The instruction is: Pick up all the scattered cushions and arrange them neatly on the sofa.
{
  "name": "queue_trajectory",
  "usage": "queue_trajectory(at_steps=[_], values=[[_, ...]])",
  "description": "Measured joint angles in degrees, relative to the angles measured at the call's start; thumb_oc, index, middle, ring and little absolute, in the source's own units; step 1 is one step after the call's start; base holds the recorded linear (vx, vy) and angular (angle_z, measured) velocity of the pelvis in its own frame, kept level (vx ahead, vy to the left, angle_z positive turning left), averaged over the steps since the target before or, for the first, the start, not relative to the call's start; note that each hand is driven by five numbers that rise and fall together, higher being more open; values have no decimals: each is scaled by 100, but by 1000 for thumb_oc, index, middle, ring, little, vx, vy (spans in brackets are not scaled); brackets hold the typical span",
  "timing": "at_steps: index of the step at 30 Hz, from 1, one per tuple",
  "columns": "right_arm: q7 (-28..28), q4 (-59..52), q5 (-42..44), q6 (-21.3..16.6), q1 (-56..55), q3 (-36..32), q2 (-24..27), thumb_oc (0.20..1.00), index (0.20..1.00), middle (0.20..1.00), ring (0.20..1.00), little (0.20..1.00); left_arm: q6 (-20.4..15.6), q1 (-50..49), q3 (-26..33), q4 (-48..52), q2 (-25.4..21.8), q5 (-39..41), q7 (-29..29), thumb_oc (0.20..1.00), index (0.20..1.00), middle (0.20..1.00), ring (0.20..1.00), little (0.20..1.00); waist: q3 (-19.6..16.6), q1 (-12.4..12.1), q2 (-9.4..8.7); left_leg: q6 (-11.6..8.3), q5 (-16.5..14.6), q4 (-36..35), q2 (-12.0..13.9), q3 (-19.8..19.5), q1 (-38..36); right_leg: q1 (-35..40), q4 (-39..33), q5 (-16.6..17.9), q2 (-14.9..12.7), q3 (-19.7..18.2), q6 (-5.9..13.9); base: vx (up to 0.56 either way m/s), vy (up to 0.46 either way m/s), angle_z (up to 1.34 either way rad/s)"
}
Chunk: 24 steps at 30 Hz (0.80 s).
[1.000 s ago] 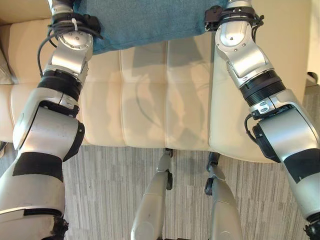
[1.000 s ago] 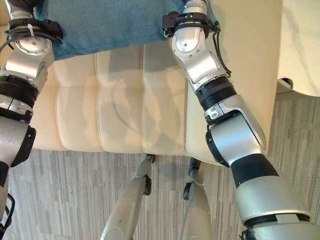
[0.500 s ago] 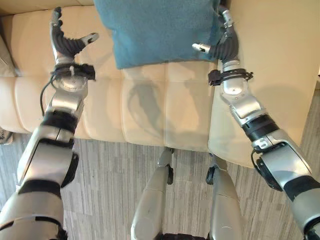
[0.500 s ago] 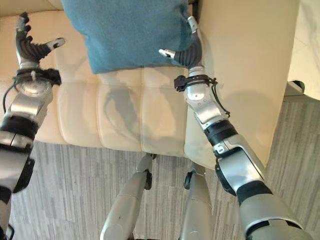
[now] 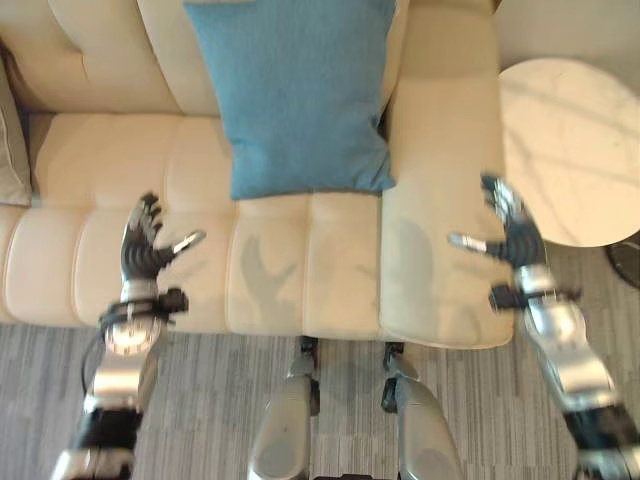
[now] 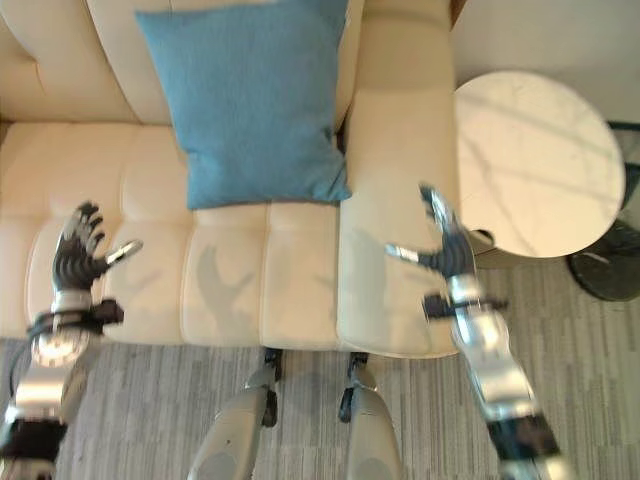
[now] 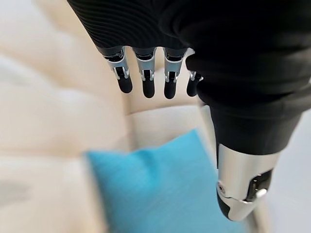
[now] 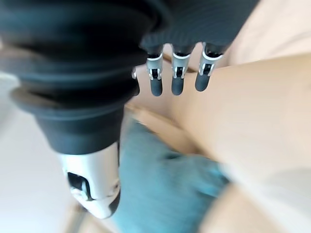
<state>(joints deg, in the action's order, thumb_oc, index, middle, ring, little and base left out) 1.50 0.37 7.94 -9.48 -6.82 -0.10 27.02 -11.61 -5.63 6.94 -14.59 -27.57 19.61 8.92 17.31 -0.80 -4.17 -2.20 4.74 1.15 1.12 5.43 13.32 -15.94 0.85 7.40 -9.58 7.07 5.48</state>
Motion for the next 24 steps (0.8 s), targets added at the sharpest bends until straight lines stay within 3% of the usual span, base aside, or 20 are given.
queue_trajectory(at_steps=[1,3,4,5,7,8,9,11,13,14,15,16,17,18,19,20,21,22,23,24], values=[[-91,242,3,160,-319,37,-49,1000,1000,1000,1000,1000,161,-447,-55,-258,110,4,-68,1000,1000,1000,1000,1000,-259,27,-4,64,-43,-76,28,72,-92,135,-122,-10,7,-79,36,-124,111,-59],[-304,747,-9,169,-595,88,-139,1000,1000,1000,1000,1000,258,-730,-186,-841,212,-60,-243,1000,1000,1000,1000,1000,-428,226,-83,103,-31,-154,-43,306,-324,237,-252,34,0,-145,121,-131,89,-66],[-368,1196,-26,265,-604,147,-247,1000,1000,1000,1000,1000,371,-780,-235,-1161,331,-86,-341,1000,1000,1000,1000,1000,-487,269,-139,127,-26,-224,-40,508,-531,328,-271,185,-70,-247,341,-169,12,-60],[-386,1356,-67,288,-696,195,-285,1000,1000,1000,1000,1000,412,-872,-272,-1233,388,-101,-378,1000,1000,1000,1000,1000,-522,312,-164,145,-40,-247,-74,555,-601,348,-283,217,-97,-225,381,-284,38,-57],[-425,1925,-236,328,-875,332,-356,1000,1000,1000,1000,1000,436,-898,-557,-1299,531,-205,-525,1000,1000,1000,1000,1000,-555,418,-69,400,19,-254,6,657,-628,404,-207,18,-158,-61,581,-327,45,-22],[-419,2219,-250,314,-819,402,-362,1000,1000,1000,1000,1000,418,-835,-642,-1390,570,-286,-554,1000,1000,1000,1000,1000,-519,443,49,492,83,-251,147,680,-609,267,308,-201,-95,-57,537,-310,18,9],[-420,2661,-329,397,-740,503,-399,1000,1000,1000,1000,1000,431,-702,-762,-1598,628,-351,-619,1000,1000,1000,1000,1000,-534,439,237,467,153,-259,357,621,-622,-7,1470,-565,57,-76,480,-284,-13,16],[-408,2973,-472,353,-726,667,-454,1000,1000,1000,1000,1000,446,-685,-847,-1788,552,-507,-655,1000,1000,1000,1000,1000,-518,343,358,370,287,-248,598,532,-664,-75,3182,-1275,284,-340,641,-214,-50,14],[-392,3024,-556,331,-726,664,-469,1000,1000,1000,1000,1000,475,-713,-856,-1819,484,-528,-651,1000,1000,1000,1000,1000,-585,306,356,318,366,-251,691,394,-558,199,3548,-1487,451,-429,735,-290,-139,20],[-332,3071,-581,318,-621,661,-443,1000,1000,1000,1000,1000,476,-703,-866,-1842,416,-616,-627,1000,1000,1000,1000,1000,-641,230,201,120,593,-238,673,291,-431,575,3023,-1838,536,-472,590,-390,-188,12],[-285,3091,-578,293,-565,644,-403,1000,1000,1000,1000,1000,466,-688,-895,-1846,428,-675,-610,1000,1000,1000,1000,1000,-638,180,217,2,697,-274,688,263,-403,796,2551,-2018,608,-430,286,-306,-166,1],[-233,3196,-579,263,-382,626,-332,1000,1000,1000,1000,1000,456,-651,-915,-1856,509,-730,-602,1000,1000,1000,1000,1000,-640,146,289,-131,902,-377,806,242,-323,983,1908,-2087,794,-377,-276,-155,-89,3],[-178,3281,-574,265,-270,614,-244,1000,1000,1000,1000,1000,458,-593,-927,-1974,675,-730,-583,1000,1000,1000,1000,1000,-625,140,567,-205,1023,-399,1020,151,-215,1020,1729,-1993,1068,-320,-349,-482,-183,2],[-140,3298,-574,277,-268,615,-234,1000,1000,1000,1000,1000,472,-531,-949,-2041,776,-731,-579,1000,1000,1000,1000,1000,-627,129,594,-338,589,-331,1112,125,-107,949,1630,-1983,1125,-346,-594,-394,-121,8],[-138,3299,-574,270,-291,637,-262,1000,1000,1000,1000,1000,484,-570,-949,-2045,773,-730,-579,1000,1000,1000,1000,1000,-634,90,566,-417,297,-199,1024,141,-56,899,1632,-1927,1134,-362,-659,-559,-118,-10],[-138,3290,-575,233,-370,654,-164,1000,1000,1000,1000,1000,457,-650,-944,-1984,811,-728,-556,1000,1000,1000,1000,1000,-777,2,570,-776,403,73,958,109,130,682,1604,-1712,1221,-580,-782,-307,-1,-25],[-128,3322,-576,258,-350,639,-94,1000,1000,1000,1000,1000,444,-661,-940,-1969,824,-729,-541,1000,1000,1000,1000,1000,-787,-34,631,-740,394,95,892,20,148,643,1551,-1691,1257,-558,-758,-454,14,-26],[-49,3357,-576,294,-294,642,-91,1000,1000,1000,1000,1000,473,-663,-921,-2005,755,-732,-534,1000,1000,1000,1000,1000,-747,-9,578,-686,355,125,687,-289,193,523,1539,-1383,1172,-485,-838,-437,16,-6],[-32,3348,-578,328,-314,694,-50,1000,1000,1000,1000,1000,469,-628,-918,-1998,717,-732,-531,1000,1000,1000,1000,1000,-744,69,439,-663,483,445,453,-483,313,424,1544,-1369,1047,-438,-857,-355,26,19],[-29,3344,-579,336,-327,691,-48,1000,1000,1000,1000,1000,467,-579,-918,-1998,696,-733,-533,1000,1000,1000,1000,1000,-740,102,352,-510,299,448,351,-460,340,407,1492,-1347,976,-408,-848,-248,22,29]])
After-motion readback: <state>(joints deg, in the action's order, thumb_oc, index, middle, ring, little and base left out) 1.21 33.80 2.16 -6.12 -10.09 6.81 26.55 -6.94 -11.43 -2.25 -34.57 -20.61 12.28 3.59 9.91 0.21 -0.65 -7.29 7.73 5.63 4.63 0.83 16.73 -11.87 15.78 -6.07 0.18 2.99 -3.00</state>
